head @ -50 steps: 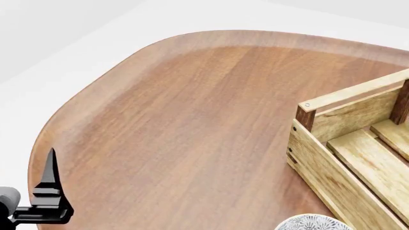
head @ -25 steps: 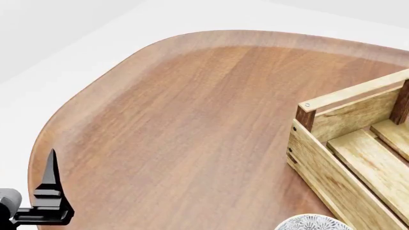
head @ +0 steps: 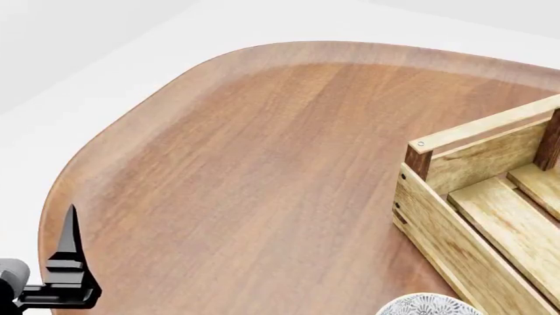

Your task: Pick up the salad dressing and put it in the tray.

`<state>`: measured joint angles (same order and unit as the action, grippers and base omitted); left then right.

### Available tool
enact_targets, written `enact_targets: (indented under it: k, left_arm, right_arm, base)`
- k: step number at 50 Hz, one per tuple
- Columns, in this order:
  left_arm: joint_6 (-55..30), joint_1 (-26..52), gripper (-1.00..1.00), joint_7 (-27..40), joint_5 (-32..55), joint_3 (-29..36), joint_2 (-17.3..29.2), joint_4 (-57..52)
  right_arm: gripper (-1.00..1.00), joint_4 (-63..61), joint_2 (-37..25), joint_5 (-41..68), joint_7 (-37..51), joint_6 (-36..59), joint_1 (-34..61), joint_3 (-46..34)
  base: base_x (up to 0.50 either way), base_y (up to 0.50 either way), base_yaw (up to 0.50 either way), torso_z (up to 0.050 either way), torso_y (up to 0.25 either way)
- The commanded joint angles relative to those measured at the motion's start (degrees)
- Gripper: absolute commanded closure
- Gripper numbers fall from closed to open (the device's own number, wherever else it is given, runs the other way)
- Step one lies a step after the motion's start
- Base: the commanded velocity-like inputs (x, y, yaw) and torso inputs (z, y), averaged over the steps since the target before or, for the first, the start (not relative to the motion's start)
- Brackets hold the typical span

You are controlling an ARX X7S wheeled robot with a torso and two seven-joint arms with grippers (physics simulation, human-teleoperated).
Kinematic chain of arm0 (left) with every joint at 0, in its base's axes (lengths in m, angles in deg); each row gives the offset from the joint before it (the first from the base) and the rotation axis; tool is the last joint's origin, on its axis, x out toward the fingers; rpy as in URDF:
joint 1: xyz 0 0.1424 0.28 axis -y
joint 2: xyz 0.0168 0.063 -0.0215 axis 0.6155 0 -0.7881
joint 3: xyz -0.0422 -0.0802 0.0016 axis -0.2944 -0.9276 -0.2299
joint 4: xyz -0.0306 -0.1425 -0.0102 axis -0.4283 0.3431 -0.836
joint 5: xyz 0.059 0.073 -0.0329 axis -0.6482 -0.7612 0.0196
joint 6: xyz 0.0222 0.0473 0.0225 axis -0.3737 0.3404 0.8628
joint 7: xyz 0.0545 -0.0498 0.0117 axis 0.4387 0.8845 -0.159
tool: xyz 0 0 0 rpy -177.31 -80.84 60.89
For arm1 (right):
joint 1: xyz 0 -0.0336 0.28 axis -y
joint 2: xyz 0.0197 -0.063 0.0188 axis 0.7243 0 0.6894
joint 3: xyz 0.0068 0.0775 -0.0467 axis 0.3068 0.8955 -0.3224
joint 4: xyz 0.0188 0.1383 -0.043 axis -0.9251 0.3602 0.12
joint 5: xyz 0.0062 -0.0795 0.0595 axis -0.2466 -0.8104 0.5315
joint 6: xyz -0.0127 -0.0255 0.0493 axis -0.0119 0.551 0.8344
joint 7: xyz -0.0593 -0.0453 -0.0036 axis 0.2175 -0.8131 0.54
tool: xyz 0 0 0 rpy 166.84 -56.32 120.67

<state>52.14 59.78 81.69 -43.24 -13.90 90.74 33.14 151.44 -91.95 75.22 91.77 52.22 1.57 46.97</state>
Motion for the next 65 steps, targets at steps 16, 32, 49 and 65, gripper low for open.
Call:
enact_targets:
  k: [16, 32, 49, 65]
  left_arm:
    - [-0.3, 0.3, -1.00, 0.4, 0.4, 0.0, 0.5, -0.6]
    - [-0.4, 0.3, -1.00, 0.7, 0.7, 0.0, 0.7, -1.1]
    - [4.5, -0.5, -1.00, 1.8, 2.6, -4.2, -0.4, -2.1]
    - [20.0, -4.9, -1.00, 1.3, 0.4, -9.5, -1.9, -8.0]
  right_arm:
    - [-1.00, -44.9, 0.0, 4.5, -1.2, 28.7, -14.5, 4.4]
    - [-1.00, -76.8, -1.4, 8.7, 0.0, 44.7, -23.0, 8.4]
    - [-1.00, -108.8, -1.1, 11.8, -0.3, 49.1, -31.1, 9.0]
    - [-1.00, -127.1, 1.9, 9.4, 0.0, 37.6, -40.5, 10.3]
  base:
    - [0.00, 0.00, 0.00, 0.000, 0.000]
    - [0.00, 0.00, 0.00, 0.000, 0.000]
    - [0.00, 0.00, 0.00, 0.000, 0.000]
    - [0.00, 0.00, 0.00, 0.000, 0.000]
